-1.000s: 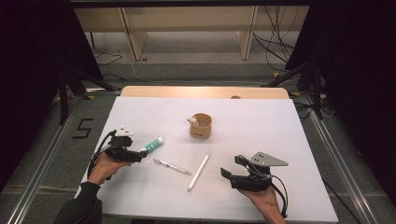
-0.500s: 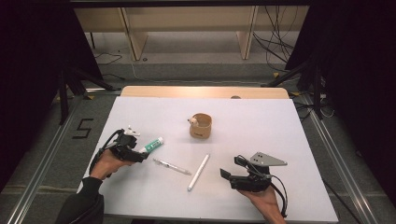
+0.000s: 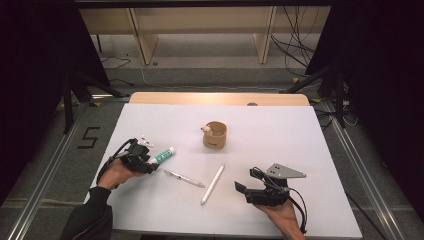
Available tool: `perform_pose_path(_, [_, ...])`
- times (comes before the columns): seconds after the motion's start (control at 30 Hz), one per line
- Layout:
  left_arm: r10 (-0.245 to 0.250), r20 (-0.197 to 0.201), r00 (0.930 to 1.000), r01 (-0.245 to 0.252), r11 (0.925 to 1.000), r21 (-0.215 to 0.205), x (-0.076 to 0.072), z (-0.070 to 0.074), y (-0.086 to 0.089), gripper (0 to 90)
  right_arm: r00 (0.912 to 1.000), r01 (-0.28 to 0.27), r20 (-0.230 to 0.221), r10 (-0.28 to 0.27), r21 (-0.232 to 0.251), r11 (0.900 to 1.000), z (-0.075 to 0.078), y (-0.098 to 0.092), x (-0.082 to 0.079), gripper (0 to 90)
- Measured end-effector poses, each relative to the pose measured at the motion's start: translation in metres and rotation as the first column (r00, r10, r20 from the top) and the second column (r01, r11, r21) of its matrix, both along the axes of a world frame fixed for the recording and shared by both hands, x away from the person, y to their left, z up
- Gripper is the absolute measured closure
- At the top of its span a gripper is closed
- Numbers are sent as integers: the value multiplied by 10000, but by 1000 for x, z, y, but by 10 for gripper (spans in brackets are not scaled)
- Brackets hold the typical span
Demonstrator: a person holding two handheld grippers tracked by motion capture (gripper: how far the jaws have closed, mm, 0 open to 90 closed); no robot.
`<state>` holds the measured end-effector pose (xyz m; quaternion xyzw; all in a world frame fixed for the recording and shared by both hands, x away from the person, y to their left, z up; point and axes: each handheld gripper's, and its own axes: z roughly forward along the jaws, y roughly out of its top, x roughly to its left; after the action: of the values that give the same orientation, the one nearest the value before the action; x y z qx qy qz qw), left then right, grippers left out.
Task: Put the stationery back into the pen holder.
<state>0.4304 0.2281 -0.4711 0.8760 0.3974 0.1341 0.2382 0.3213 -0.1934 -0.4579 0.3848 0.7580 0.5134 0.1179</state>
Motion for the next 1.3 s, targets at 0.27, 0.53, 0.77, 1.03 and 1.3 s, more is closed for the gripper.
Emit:
perform_pose_path(0.27, [-172, -219, 9996, 174, 9998, 74, 3, 0, 0, 577, 10000, 34, -14, -34, -38, 10000, 0, 1, -1, 260])
perform_pose_path(0.53, [-451, -286, 9986, 455, 9989, 118, 6, -3, 2, 638, 10000, 37, -15, -37, -36, 10000, 0, 1, 0, 262])
perform_pose_path(0.77, [-579, -253, 9980, 582, 9982, 138, 6, -3, 3, 647, 10000, 26, -29, -27, -52, 10000, 0, 1, -1, 264])
perform_pose_path(1.03, [-445, -536, 9976, 428, 9986, -309, 4, -3, 6, 649, 10000, 28, 29, -28, -39, 10000, 1, 1, -1, 264])
perform_pose_path(1.3, [-532, -591, 9968, 492, 9965, -679, -6, 18, 3, 650, 9998, -29, 191, 29, 24, 10000, 4, 3, -4, 259])
